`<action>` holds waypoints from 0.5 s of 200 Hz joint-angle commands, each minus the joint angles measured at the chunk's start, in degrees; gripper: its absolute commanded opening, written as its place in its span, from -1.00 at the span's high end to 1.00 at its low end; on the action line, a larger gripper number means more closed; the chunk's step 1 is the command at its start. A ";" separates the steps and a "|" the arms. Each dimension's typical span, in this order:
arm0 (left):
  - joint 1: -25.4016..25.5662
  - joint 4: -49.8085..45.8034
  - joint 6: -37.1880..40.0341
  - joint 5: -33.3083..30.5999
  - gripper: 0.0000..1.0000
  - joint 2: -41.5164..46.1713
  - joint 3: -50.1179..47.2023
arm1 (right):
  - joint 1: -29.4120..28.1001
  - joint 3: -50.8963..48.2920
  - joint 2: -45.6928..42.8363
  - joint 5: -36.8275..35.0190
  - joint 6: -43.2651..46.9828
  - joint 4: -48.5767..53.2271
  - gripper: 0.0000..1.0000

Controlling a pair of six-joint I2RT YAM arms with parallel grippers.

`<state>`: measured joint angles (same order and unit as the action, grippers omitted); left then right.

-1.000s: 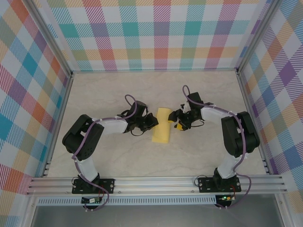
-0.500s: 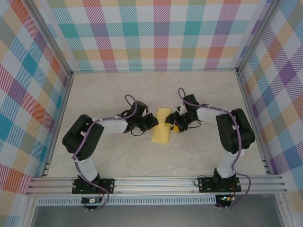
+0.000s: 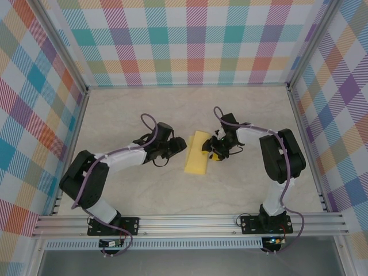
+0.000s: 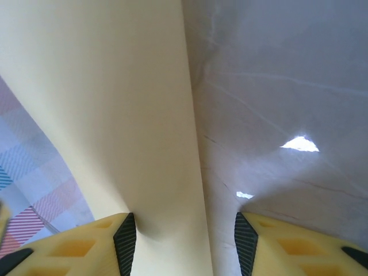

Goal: Fold a paper plane with a square sheet of paper (pick it up from the middle)
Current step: Hold the square sheet of paper at the center of the table.

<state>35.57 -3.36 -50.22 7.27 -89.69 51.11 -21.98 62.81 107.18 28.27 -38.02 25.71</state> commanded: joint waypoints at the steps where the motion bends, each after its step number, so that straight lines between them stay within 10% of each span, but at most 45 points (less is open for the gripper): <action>1: 0.73 -6.04 0.57 -7.77 -0.10 3.78 -1.02 | -0.68 2.37 1.12 -2.90 2.16 4.71 -0.05; 100: 0.55 -6.14 -0.06 -7.47 -0.18 4.17 -1.61 | -4.63 10.94 5.50 -9.77 6.62 15.60 -0.15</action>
<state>35.55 -8.99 -50.11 0.30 -85.12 49.95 -25.54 71.37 110.89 21.39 -34.11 36.49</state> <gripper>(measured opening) 0.585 0.572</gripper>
